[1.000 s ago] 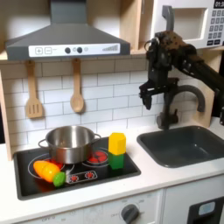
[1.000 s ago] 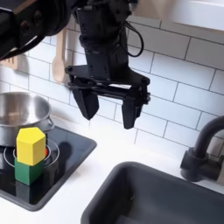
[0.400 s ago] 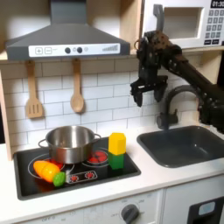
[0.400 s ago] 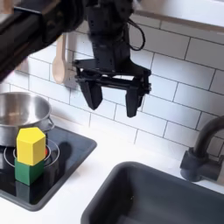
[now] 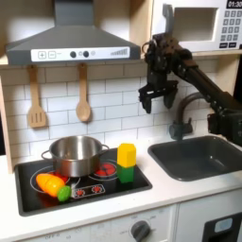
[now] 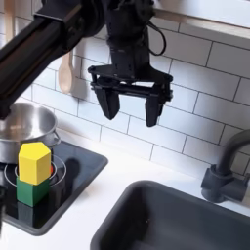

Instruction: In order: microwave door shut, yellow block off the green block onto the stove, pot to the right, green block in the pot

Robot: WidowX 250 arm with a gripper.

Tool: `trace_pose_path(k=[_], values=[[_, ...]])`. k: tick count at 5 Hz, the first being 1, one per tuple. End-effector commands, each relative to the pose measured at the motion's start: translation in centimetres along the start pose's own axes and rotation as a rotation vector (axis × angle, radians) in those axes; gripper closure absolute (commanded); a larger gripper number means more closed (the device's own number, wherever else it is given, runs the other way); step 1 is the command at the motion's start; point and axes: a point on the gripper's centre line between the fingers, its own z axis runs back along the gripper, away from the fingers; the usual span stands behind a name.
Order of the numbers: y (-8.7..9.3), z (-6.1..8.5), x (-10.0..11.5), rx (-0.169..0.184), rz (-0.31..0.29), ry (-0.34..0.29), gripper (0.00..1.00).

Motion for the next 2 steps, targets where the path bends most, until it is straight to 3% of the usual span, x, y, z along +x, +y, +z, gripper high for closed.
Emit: trace_pose_path(k=[1, 2], values=[[-0.11, -0.35, 0.66, 0.000, 0.003, -0.002, 0.00], [-0.55, -0.16, 1.13, -0.008, -0.002, -0.002, 0.00]])
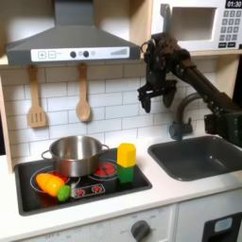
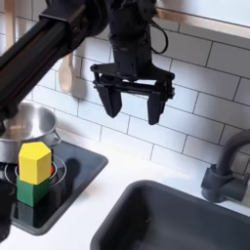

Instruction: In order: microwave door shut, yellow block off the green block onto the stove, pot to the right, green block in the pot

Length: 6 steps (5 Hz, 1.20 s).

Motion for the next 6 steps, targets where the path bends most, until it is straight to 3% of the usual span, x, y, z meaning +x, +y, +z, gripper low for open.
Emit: trace_pose_path(k=[1, 3, 4, 6], values=[[0.1, 0.5, 0.3, 0.007, 0.006, -0.003, 0.00], [0.2, 0.9, -3.4, -0.011, -0.006, 0.016, 0.00], [-0.3, 2.5, -4.5, -0.020, -0.035, -0.007, 0.00], [1.0, 3.5, -8.4, -0.014, -0.032, 0.007, 0.00]])
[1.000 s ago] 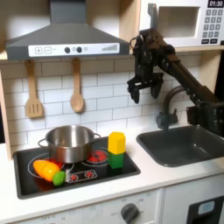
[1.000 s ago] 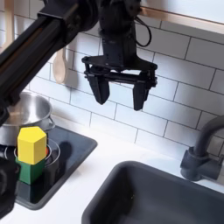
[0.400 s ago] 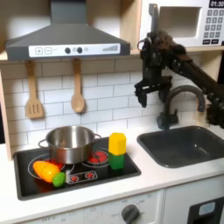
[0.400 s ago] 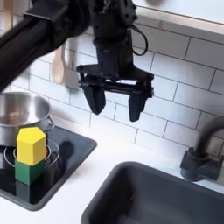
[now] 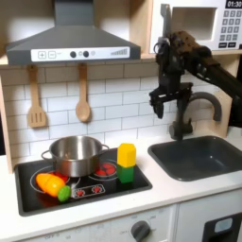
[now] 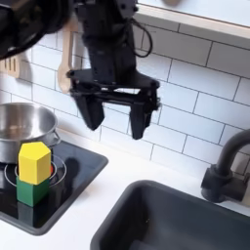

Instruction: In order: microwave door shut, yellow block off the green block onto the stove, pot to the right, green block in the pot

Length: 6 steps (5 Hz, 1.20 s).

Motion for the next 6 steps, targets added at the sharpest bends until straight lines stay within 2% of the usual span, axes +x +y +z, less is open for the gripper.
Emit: trace_pose_path(k=[1, 2, 3, 4, 6], values=[[1.3, 0.7, -5.0, 0.027, -0.014, 0.028, 0.00], [1.3, 0.8, -6.1, 0.025, -0.020, 0.026, 0.00], [1.7, 0.4, -6.4, 0.059, -0.034, 0.036, 0.00], [2.6, -0.1, -6.4, 0.051, -0.008, 0.044, 0.00], [2.2, -1.7, -7.0, 0.044, -0.038, 0.066, 0.00]])
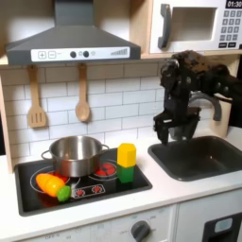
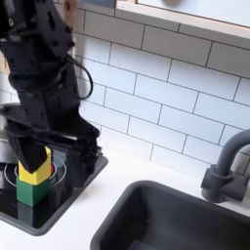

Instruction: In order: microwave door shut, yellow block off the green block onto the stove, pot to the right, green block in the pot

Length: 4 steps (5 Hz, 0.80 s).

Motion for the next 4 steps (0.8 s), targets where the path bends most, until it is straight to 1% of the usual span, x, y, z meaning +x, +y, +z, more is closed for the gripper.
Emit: trace_pose_path(k=[1, 2, 3, 4], values=[[-0.5, -1.6, 0.2, 0.003, -0.036, 0.003, 0.00], [-0.9, -2.7, 0.4, -0.008, -0.035, 0.011, 0.00], [-1.2, -3.9, 1.1, 0.007, -0.039, 0.020, 0.00], [-1.6, -5.0, 2.0, 0.008, -0.047, 0.038, 0.00]])
